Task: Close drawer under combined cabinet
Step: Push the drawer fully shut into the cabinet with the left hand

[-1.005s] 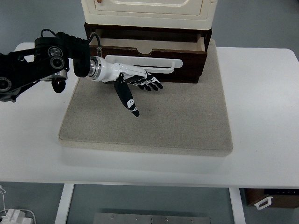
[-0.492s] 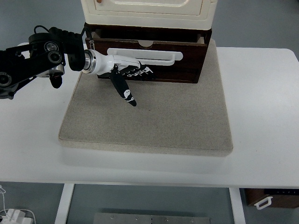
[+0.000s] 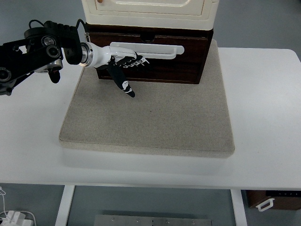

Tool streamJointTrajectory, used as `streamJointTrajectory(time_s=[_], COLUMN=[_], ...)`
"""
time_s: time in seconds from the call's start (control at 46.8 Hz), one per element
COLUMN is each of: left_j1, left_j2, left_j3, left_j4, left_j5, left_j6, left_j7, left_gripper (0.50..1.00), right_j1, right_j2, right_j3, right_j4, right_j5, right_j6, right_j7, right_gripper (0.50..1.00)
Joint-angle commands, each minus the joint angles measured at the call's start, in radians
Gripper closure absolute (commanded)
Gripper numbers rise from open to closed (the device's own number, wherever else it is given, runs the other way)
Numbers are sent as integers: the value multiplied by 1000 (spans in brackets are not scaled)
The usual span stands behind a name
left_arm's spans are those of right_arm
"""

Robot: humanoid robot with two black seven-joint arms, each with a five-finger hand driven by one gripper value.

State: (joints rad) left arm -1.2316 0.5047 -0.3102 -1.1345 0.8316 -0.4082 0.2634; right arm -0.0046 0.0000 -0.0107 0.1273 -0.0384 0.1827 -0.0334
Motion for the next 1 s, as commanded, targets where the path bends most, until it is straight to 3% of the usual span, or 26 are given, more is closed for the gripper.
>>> streamJointTrajectory(time_s=[0.0,0.492,0.791,0.983], left_j1=[0,-8,1,1], left_j2=[-2,-2,-34,-35], left_j3=[0,-1,-3,-36], left_j4=[7,16,-34,-128], left_j5=[0,-14,-6,-16], left_j6=[3,28,16,17], left_j7=[-1,-9,-16,-53], left_gripper=[500,500,500,500], right_j1=[0,0,0,0], right_j2=[0,0,0,0], right_j3=[0,0,0,0], right_j4=[0,0,0,0], right_j5=[0,0,0,0], right_j6=[0,0,1,0], right_j7=[0,0,0,0], right_gripper=[548,548,548,548])
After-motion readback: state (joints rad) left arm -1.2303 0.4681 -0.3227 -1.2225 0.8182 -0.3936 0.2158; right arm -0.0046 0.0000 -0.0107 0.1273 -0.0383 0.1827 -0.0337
